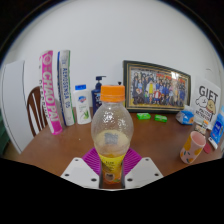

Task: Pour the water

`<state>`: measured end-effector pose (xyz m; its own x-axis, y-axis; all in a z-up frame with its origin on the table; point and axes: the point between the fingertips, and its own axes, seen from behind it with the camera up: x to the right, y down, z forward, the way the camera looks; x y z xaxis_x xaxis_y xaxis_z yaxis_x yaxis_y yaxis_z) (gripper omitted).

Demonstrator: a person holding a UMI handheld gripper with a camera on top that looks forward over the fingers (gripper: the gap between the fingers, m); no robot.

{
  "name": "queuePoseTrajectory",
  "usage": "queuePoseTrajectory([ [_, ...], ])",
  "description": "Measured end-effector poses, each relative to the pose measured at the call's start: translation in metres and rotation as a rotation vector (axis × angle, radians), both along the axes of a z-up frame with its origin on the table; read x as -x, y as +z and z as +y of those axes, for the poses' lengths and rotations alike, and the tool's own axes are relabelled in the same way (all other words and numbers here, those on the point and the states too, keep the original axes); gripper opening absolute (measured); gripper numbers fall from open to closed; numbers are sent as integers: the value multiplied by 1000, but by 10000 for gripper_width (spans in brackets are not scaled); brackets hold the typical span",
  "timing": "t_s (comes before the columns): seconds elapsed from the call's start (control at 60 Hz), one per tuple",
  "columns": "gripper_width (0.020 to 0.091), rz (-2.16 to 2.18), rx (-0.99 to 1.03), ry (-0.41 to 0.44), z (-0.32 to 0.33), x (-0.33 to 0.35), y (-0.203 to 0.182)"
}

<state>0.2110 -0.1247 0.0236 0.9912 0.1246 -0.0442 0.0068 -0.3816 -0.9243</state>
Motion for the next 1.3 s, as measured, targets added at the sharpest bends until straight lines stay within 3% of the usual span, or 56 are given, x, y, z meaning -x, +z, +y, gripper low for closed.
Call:
queuePoseTrajectory([
  [0.15,239,270,-12,16,4,-6,64],
  [0.4,237,1123,44,13,9,-52,167],
  [0.533,238,1511,95,-74,28,-102,168],
  [0.85,238,2102,162,-285,60,-190,109],
  [1.1,236,2046,244,-247,62,-184,111],
  [1.3,238,1548,200,-152,57,-197,133],
])
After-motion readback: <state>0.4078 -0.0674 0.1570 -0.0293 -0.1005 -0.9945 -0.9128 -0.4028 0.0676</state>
